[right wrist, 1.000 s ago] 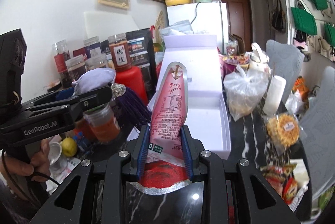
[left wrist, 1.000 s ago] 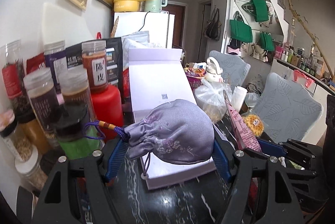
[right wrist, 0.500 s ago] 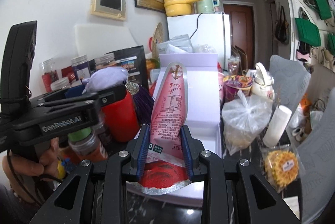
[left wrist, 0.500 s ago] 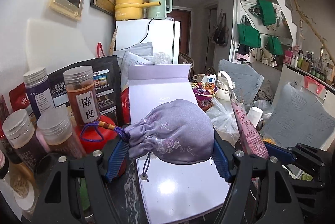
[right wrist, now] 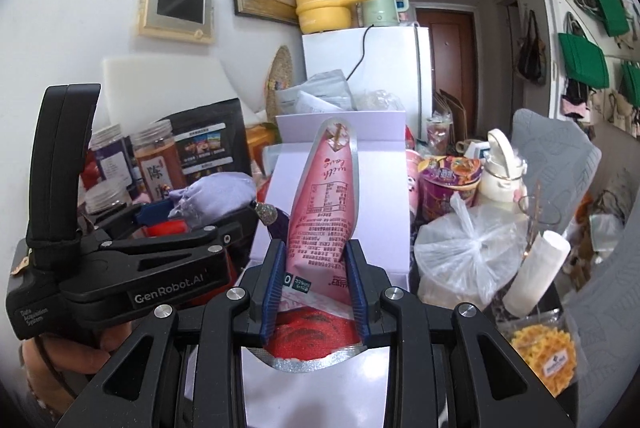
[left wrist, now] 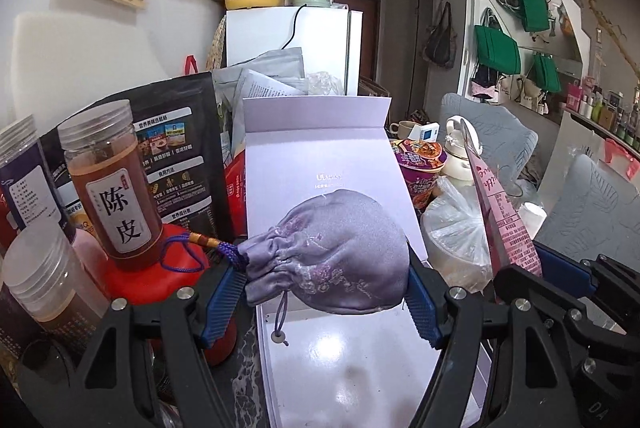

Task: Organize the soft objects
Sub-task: 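Carry the pink packet with the right tool while the left tool carries the pouch toward the white box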

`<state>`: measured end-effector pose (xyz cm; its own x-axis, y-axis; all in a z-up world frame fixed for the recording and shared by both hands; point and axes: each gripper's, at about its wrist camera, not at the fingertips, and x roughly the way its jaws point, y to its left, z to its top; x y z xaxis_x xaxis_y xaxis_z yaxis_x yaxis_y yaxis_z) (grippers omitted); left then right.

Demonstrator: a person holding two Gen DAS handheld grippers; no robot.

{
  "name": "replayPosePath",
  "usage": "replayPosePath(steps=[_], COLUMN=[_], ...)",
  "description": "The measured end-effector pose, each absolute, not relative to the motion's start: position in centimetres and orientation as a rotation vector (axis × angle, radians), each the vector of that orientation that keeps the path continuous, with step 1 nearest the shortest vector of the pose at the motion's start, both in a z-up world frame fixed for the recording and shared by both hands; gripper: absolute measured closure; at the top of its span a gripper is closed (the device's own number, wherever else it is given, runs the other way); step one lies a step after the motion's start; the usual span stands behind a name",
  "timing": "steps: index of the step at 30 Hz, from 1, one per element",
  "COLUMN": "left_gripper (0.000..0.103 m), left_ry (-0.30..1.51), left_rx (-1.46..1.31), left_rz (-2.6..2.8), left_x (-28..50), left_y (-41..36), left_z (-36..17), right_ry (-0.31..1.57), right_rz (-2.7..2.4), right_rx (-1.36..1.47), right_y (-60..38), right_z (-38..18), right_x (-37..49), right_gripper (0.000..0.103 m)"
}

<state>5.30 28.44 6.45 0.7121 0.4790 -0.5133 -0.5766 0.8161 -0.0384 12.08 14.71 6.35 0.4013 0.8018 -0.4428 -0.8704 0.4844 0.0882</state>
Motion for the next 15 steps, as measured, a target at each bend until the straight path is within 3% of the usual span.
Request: replayPosePath(steps=[15], left_gripper=[0.03], left_ry=[0.591], left_rx=[-0.175], left_rz=[0.626], left_x=[7.3], left_y=[29.0], left_z=[3.9], right_ry=[0.566], right_rz=[1.035], right_rx=[-0.211], right_y=[16.8], right_z=[3.3], right_x=[14.6], right_gripper=[0.069])
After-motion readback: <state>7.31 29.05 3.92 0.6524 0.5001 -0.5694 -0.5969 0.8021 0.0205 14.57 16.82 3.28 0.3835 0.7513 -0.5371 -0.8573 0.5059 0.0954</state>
